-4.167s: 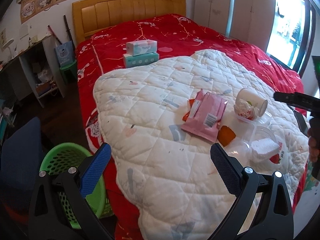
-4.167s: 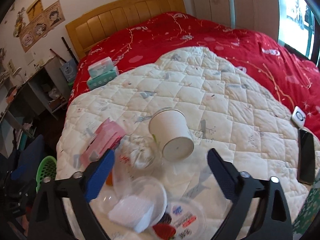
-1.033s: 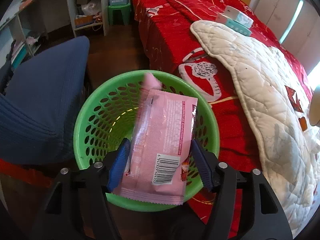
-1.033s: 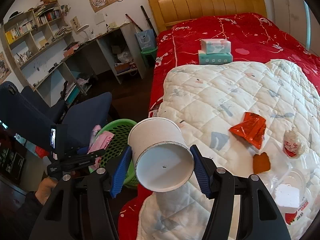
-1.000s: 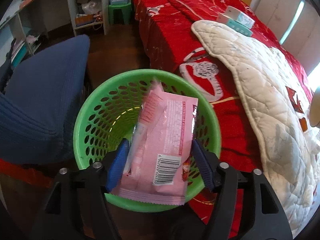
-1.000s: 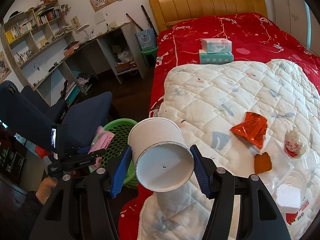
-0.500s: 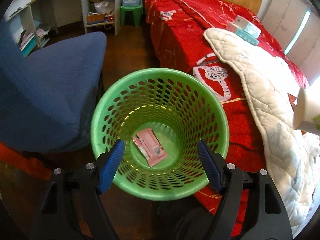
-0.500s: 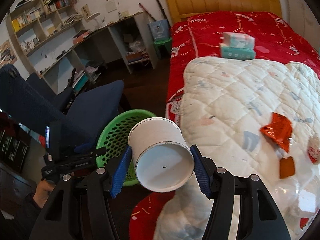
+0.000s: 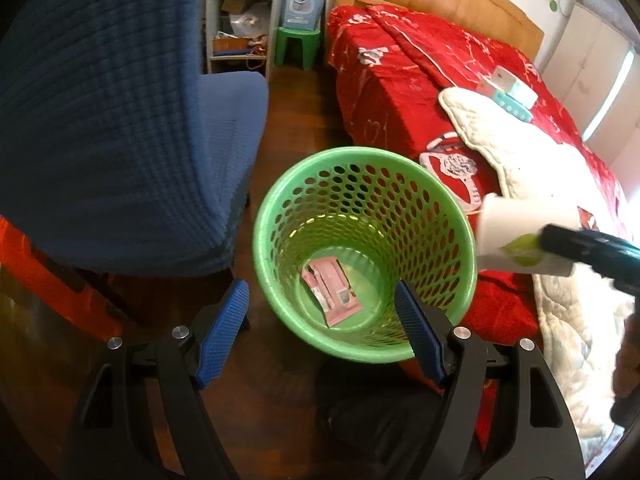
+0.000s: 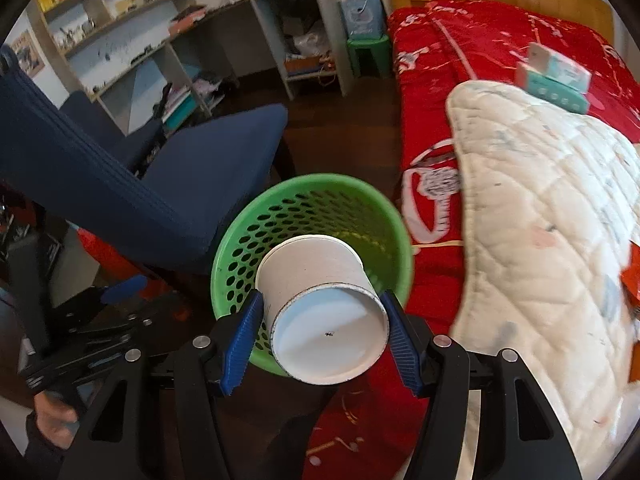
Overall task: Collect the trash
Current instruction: 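Move the white paper cup over the green basket and open the right tool, then move both tools back over the trash on the bed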
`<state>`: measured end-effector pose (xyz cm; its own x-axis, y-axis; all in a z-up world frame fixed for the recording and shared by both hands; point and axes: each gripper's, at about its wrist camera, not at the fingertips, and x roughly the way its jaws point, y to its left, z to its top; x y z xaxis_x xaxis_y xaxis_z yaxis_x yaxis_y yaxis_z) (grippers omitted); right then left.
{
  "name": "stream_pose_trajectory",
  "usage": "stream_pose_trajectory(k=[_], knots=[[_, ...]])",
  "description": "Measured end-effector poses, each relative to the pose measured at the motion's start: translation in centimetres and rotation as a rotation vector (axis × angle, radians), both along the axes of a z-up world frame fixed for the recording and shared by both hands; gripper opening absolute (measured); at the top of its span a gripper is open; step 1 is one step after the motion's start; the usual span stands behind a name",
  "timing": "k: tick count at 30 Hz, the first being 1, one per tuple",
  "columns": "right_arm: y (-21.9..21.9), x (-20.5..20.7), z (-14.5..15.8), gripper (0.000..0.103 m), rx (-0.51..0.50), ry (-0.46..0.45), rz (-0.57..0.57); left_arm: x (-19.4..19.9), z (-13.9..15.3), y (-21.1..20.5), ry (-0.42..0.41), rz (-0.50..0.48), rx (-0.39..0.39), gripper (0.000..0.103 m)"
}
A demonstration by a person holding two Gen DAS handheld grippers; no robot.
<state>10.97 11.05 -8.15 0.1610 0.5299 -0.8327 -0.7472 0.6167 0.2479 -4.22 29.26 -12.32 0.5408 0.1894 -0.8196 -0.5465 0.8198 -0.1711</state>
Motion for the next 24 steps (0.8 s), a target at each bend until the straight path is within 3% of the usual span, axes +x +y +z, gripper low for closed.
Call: stream_pose_trajectory(k=[12,17,24], knots=[[5.2,-0.4,-4.3,0.058,-0.061,0.055,-0.001,-1.3,-0.8,1.1,-0.006,0.040,-0.033,0.074],[4.6,-1.2,-3.3,0.059,-0.058,0.023,0.015,-1.3,-0.6,0.9,-0.008,0.037,-0.030,0.074],[0.0,-1.6,-0.6,0.073,-0.024,-0.031,-0.032,-0.4,0.5,-0.6,-0.021,0.004,-0.015,0.074]])
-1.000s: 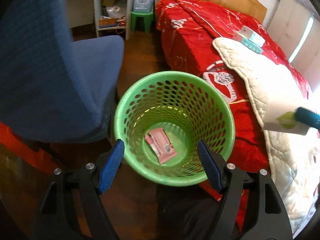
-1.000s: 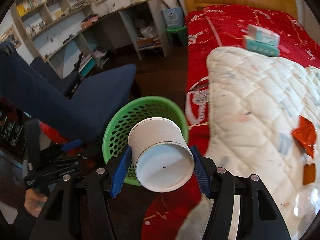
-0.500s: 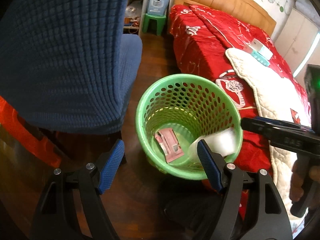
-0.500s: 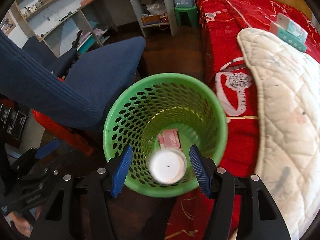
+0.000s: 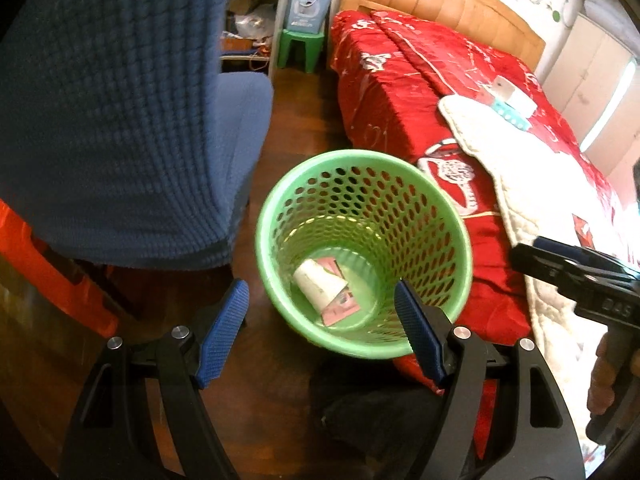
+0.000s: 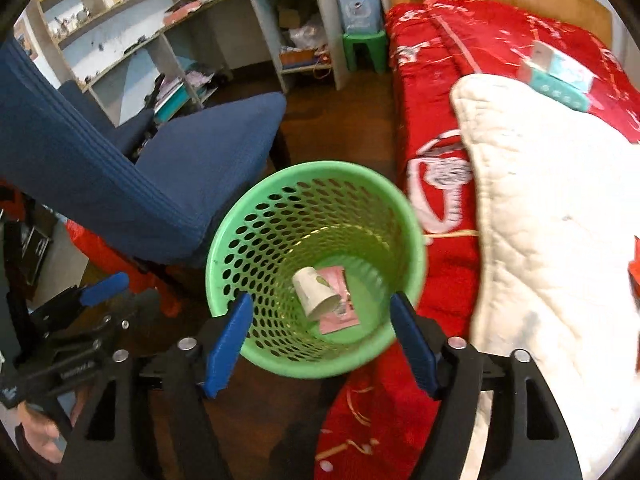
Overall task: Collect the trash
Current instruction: 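Move both tools back over the trash on the bed, then grasp the white foam block with the right tool while the left tool grasps a clear plastic cup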
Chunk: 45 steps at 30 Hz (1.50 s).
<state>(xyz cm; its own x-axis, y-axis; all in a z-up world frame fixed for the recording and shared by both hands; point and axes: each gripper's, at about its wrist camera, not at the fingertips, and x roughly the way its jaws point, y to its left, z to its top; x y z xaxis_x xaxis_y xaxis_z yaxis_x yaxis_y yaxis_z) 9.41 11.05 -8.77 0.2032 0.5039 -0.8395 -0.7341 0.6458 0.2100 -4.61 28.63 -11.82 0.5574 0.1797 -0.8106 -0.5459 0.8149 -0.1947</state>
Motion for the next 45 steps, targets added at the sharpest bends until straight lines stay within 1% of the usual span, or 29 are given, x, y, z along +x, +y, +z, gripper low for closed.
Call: stream_pose_trajectory(k=[3,5,7,11,13,18,25,28,32,33,35,38,45], knots=[[-2.8,0.0,1.1,0.076,0.011,-0.026,-0.039,0.7,0.6,-1.1,-0.007,-0.024,0.004,0.074],[-4.7,0.0,1.8,0.080,0.013,-0.044,-0.069,1.3,1.0,-2.0,-0.011,-0.047,0.008,0.075],[-6.3,0.1,2.3,0.081,0.018,-0.053,-0.093,1.9,1.3,-2.9,-0.016,-0.066,0.010,0.076],[-10.5,0.5,3.4,0.085,0.016,-0.085,-0.168,3.2,1.9,-4.6,-0.023,-0.109,0.012,0.076],[-12.2,0.8,3.8,0.086,0.015,-0.096,-0.205,3.9,2.1,-5.6,-0.026,-0.131,0.014,0.076],[-18.2,1.2,4.9,0.087,0.031,-0.114,-0.316,5.5,2.7,-7.9,-0.026,-0.188,0.014,0.076],[-26.1,0.9,6.3,0.087,-0.004,-0.198,-0.458,7.5,3.3,-11.8,-0.031,-0.269,0.015,0.076],[-29.0,1.0,6.3,0.087,-0.019,-0.212,-0.516,8.1,3.4,-13.0,-0.030,-0.293,0.015,0.076],[-32.3,1.7,5.8,0.086,-0.036,-0.208,-0.586,9.1,3.4,-14.5,-0.029,-0.323,0.011,0.076],[-32.6,1.9,5.7,0.085,-0.038,-0.205,-0.594,9.2,3.4,-14.8,-0.028,-0.328,0.010,0.076],[-33.3,2.3,5.2,0.079,-0.048,-0.194,-0.603,9.5,3.4,-15.4,-0.026,-0.342,0.010,0.076],[-33.7,2.9,4.4,0.075,-0.070,-0.190,-0.607,9.9,3.3,-16.0,-0.022,-0.352,0.011,0.076],[-33.3,4.2,2.2,0.072,-0.144,-0.199,-0.605,10.8,3.2,-17.4,-0.018,-0.383,0.013,0.076]])
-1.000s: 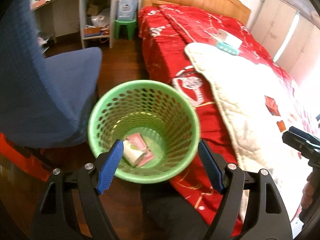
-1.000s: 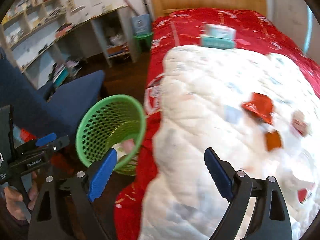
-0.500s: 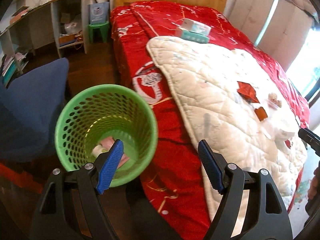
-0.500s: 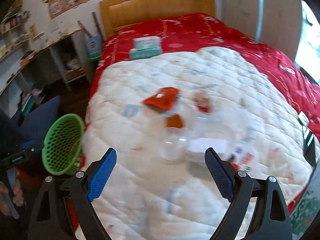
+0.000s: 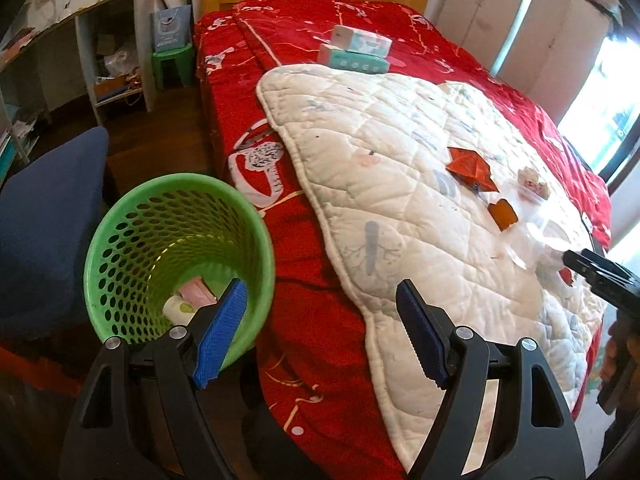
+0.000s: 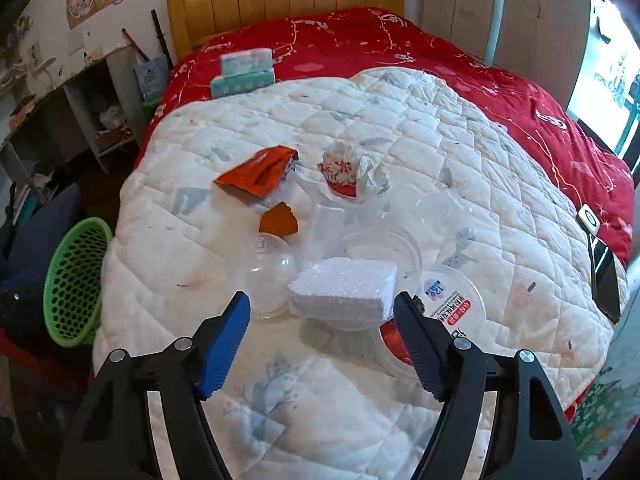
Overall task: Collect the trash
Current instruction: 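Grasp the white foam block with the right tool while the left tool grasps a clear plastic cup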
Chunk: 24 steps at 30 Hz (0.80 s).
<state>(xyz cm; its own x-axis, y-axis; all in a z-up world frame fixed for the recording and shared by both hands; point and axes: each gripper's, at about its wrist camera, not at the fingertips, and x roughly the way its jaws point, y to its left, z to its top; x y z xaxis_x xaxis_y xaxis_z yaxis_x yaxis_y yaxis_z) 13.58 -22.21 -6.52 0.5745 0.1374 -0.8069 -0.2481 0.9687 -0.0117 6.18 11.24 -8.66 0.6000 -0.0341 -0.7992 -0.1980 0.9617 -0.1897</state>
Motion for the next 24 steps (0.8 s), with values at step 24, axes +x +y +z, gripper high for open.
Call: stream_pose_trajectory(k=[24], knots=[[-3.4,-1.5,1.7,0.058,0.074,-0.031,-0.037,6.2,0.7,-11.8,-0.035,-0.309,-0.044,0.076]])
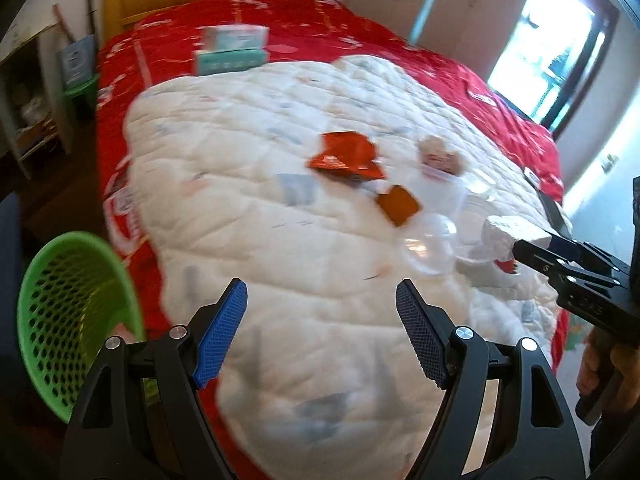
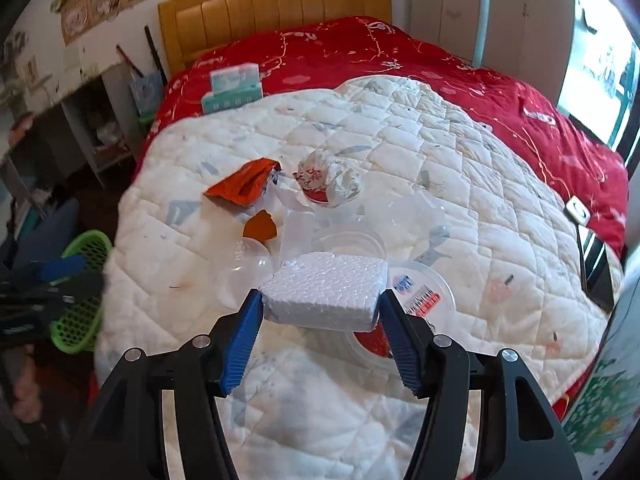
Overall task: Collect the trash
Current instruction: 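Grasp the white foam block with the right tool while the left tool grasps a clear plastic cup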
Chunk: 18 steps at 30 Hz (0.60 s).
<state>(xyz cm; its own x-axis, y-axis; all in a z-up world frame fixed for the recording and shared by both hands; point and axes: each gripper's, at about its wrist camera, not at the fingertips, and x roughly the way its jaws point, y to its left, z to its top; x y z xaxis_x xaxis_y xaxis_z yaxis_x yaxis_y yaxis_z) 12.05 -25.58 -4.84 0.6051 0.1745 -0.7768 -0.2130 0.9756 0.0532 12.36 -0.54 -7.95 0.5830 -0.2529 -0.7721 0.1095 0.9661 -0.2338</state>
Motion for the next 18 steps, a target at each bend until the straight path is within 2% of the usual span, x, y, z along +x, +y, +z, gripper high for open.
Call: stream_pose_trajectory(k=[6,18], knots=[[-2.0,-1.5,1.0,0.058,0.066,-0.002,-0.028,2.1,-0.7,-4.1,0.007,-0.098,-0.006,0.076],[-4.2,-2.9,0.8,0.058,0.130,0.014,-0.057,5.6,-2.1,-8.9,0.011,-0.205,0.034,0.076]])
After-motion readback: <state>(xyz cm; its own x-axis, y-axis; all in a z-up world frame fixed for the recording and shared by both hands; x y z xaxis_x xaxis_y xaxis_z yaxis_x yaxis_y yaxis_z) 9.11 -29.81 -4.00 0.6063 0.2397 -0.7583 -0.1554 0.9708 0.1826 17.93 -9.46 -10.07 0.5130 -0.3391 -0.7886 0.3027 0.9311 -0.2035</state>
